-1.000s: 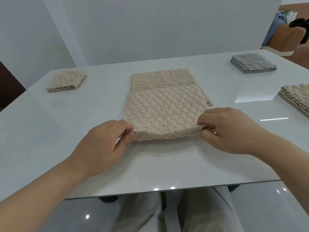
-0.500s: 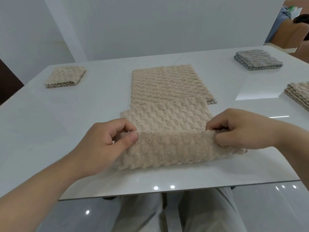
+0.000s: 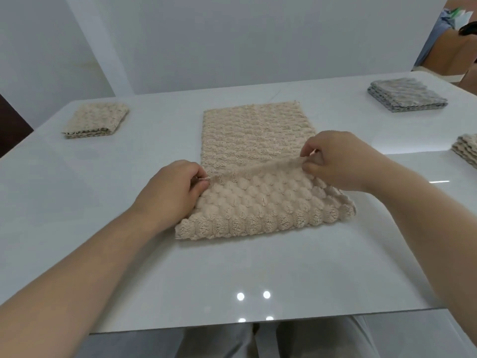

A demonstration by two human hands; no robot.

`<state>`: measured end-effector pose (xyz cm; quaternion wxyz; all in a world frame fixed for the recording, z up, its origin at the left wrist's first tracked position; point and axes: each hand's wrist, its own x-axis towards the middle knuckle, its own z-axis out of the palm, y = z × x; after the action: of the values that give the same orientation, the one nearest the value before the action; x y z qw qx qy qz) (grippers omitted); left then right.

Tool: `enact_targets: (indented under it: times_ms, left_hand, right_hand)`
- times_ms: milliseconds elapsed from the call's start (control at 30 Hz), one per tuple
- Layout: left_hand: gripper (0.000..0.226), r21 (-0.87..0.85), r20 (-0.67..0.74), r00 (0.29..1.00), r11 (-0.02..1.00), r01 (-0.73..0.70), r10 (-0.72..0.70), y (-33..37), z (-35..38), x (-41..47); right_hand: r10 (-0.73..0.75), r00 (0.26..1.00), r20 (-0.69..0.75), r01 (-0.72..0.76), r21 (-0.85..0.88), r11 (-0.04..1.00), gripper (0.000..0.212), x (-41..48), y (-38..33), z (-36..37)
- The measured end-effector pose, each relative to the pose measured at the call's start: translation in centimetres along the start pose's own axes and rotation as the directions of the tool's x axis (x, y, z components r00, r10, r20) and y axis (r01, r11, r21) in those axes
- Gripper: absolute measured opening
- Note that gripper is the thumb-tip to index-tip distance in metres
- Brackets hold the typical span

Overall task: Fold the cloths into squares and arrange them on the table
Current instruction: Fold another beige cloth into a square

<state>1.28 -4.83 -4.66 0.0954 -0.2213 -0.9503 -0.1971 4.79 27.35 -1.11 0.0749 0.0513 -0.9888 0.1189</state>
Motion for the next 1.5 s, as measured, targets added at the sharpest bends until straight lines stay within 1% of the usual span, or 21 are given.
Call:
enact_targets:
  times_ms: [133, 300, 367, 433, 500, 600, 700, 767, 833, 900, 1000, 1067, 1133, 1200, 1267, 1333, 1433, 1500]
  left_hand:
    - [0.011, 0.010, -0.003, 1.000, 1.000, 0.012, -0.012, -0.1, 0.1, 0.2]
    - [0.006, 0.005, 0.008, 1.000, 1.000, -0.018, 0.018, 0.0, -0.3, 0.4]
    - [0.004, -0.026, 0.001, 1.000, 1.000, -0.003, 0.003, 0.2, -0.5, 0.4]
    - [0.005, -0.087, 0.006, 0.999, 0.995, 0.039, -0.038, 0.4, -0.9, 0.4]
    - [0.012, -0.125, 0.043, 0.997, 0.990, 0.072, -0.067, 0.5, -1.5, 0.5]
    - [0.022, -0.154, 0.113, 0.991, 0.984, 0.088, -0.071, 0.5, -3.1, 0.8]
    - [0.027, -0.153, 0.170, 0.983, 0.984, 0.093, -0.067, 0.7, -5.2, 1.1]
    - [0.019, -0.119, 0.148, 0.987, 0.989, 0.085, -0.067, 0.9, -6.6, 1.2]
    - [0.011, -0.109, 0.094, 0.993, 0.990, 0.088, -0.078, 1.0, -7.6, 1.1]
    - [0.010, -0.096, 0.063, 0.995, 0.992, 0.081, -0.075, 1.2, -8.4, 0.8]
    - [0.012, -0.087, 0.052, 0.997, 0.995, 0.057, -0.053, 1.4, -9.2, 0.2]
    - [0.016, -0.141, -0.028, 0.998, 0.989, 0.056, -0.060, 1.6, -9.5, -0.1]
    - [0.019, -0.255, -0.104, 0.990, 0.965, 0.066, -0.096, 1.6, -9.6, -0.5]
    - [0.020, -0.350, -0.099, 0.986, 0.932, 0.091, -0.133, 1.8, -9.8, -1.1]
    - [0.015, -0.387, -0.064, 0.985, 0.914, 0.124, -0.161, 2.1, -10.1, -1.5]
    - [0.011, -0.408, -0.069, 0.980, 0.901, 0.145, -0.189, 2.2, -10.6, -1.6]
    - [0.013, -0.419, -0.059, 0.979, 0.895, 0.153, -0.195, 2.0, -11.3, -1.6]
    - [0.015, -0.403, -0.060, 0.982, 0.905, 0.139, -0.177, 1.8, -11.5, -1.5]
  right_hand:
    - [-0.016, 0.999, 0.037, 0.017, -0.037, 0.999, 0.018, 0.5, 0.9, 1.2]
    - [-0.038, 0.999, 0.002, 0.038, 0.001, 0.999, 0.015, 0.4, 1.0, 1.3]
    - [-0.048, 0.999, -0.004, 0.048, 0.034, 0.998, 0.018, 0.3, 1.0, 1.1]
    - [-0.039, 0.999, 0.015, 0.038, 0.076, 0.996, 0.027, 0.2, 0.8, 0.7]
    - [-0.037, 0.999, 0.040, 0.034, 0.080, 0.996, 0.034, 0.1, 0.7, 0.2]
    - [-0.078, 0.996, 0.045, 0.079, -0.019, 0.997, 0.027, -0.1, 0.6, -1.1]
    - [-0.076, 0.996, 0.043, 0.076, -0.016, 0.997, 0.022, -0.3, 0.4, -2.6]
    - [-0.057, 0.997, 0.054, 0.055, 0.023, 0.998, 0.019, -0.5, 0.3, -3.4]
    - [-0.045, 0.998, 0.041, 0.041, 0.075, 0.996, 0.017, -0.8, 0.1, -4.1]
    - [-0.023, 0.999, 0.032, 0.019, 0.118, 0.993, 0.015, -1.1, -0.2, -4.9]
    - [-0.020, 1.000, 0.022, 0.017, 0.126, 0.992, 0.014, -1.6, -0.8, -5.8]
    - [-0.020, 0.999, -0.034, 0.025, 0.152, 0.988, 0.015, -1.9, -1.2, -6.3]
    - [-0.003, 0.996, -0.084, 0.024, 0.238, 0.971, 0.013, -2.2, -1.9, -6.8]
    - [0.027, 0.997, -0.072, -0.001, 0.334, 0.942, 0.009, -2.5, -2.4, -7.3]
    - [0.049, 0.999, -0.020, -0.036, 0.406, 0.913, 0.007, -2.8, -2.8, -7.6]
    - [0.061, 0.998, 0.011, -0.059, 0.486, 0.872, 0.009, -2.9, -2.9, -7.8]
    - [0.093, 0.996, 0.007, -0.080, 0.568, 0.819, 0.010, -2.9, -3.1, -7.8]
    - [0.095, 0.995, -0.031, -0.060, 0.574, 0.817, 0.009, -2.9, -3.2, -7.7]
